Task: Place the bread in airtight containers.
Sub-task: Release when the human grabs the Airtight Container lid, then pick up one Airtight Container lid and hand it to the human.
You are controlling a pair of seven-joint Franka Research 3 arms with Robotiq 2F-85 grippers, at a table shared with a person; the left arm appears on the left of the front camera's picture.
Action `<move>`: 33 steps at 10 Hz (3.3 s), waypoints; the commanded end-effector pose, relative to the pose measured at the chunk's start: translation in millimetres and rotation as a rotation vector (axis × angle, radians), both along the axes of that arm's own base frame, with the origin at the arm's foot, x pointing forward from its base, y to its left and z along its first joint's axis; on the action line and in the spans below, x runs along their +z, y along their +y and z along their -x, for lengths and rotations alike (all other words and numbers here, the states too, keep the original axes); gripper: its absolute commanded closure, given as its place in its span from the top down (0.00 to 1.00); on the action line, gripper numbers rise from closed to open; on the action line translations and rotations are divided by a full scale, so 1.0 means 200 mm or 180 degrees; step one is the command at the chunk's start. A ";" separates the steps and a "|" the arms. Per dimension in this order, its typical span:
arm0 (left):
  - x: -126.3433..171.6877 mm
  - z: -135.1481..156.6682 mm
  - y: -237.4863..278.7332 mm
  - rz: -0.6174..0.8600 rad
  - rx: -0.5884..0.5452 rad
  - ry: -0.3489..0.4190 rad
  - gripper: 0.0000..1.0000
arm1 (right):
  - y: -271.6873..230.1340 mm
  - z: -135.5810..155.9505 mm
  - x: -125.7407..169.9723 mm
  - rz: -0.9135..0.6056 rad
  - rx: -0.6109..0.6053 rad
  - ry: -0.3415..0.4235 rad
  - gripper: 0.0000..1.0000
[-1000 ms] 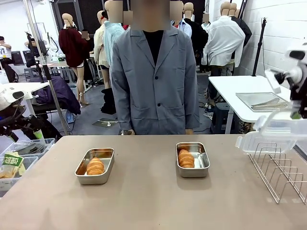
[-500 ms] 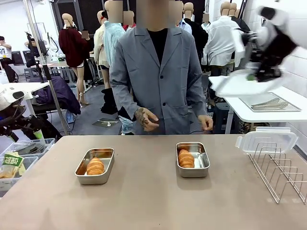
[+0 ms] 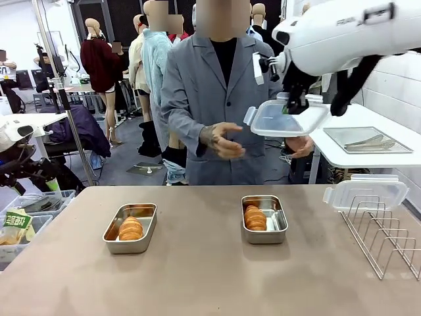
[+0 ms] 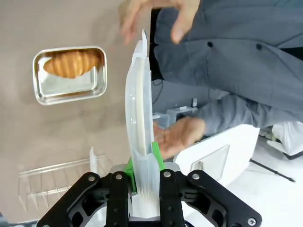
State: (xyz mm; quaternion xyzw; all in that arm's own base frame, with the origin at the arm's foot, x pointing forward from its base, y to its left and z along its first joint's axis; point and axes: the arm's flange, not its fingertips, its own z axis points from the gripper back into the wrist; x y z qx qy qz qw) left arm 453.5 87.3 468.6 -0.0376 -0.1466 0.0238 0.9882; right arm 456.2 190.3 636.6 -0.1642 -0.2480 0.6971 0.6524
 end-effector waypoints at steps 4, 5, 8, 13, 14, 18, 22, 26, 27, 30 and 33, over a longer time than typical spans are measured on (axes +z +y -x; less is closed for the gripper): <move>0.01 0.00 0.00 0.0016 0.0063 -0.0004 1.00 | 0.07 -0.09 0.02 -0.0024 -0.0224 0.0167 0.00; 0.01 0.00 0.00 0.0016 0.0063 -0.0004 1.00 | 0.07 -0.09 0.02 -0.0017 -0.0221 0.0192 0.00; 0.01 0.00 0.00 0.0016 0.0063 -0.0004 1.00 | -0.08 -0.01 0.11 -0.0021 -0.0137 0.0588 0.57; 0.01 0.00 0.00 0.0016 0.0063 -0.0004 1.00 | -0.63 0.13 0.06 0.0205 -0.0237 0.1350 1.00; 0.01 0.00 0.00 0.0016 0.0063 -0.0004 1.00 | -0.71 0.09 -0.04 0.0254 -0.0304 0.1443 1.00; 0.01 0.00 0.00 0.0016 0.0063 -0.0004 1.00 | -0.93 -0.05 -0.38 0.0198 -0.0848 0.1397 1.00; 0.01 0.00 0.00 0.0016 0.0063 -0.0004 1.00 | -1.07 -0.12 -0.52 0.0031 -0.0666 0.1686 1.00; 0.01 0.00 0.00 0.0016 0.0063 -0.0004 1.00 | -1.03 -0.14 -0.50 0.0132 -0.0809 0.1577 1.00; 0.01 0.00 0.00 0.0016 0.0063 -0.0004 1.00 | -1.03 -0.14 -0.50 0.0132 -0.0809 0.1577 1.00; 0.01 0.00 0.00 0.0016 0.0063 -0.0004 1.00 | -1.03 -0.14 -0.50 0.0132 -0.0809 0.1577 1.00; 0.01 0.00 0.00 0.0016 0.0063 -0.0004 1.00 | -1.03 -0.14 -0.50 0.0132 -0.0809 0.1577 1.00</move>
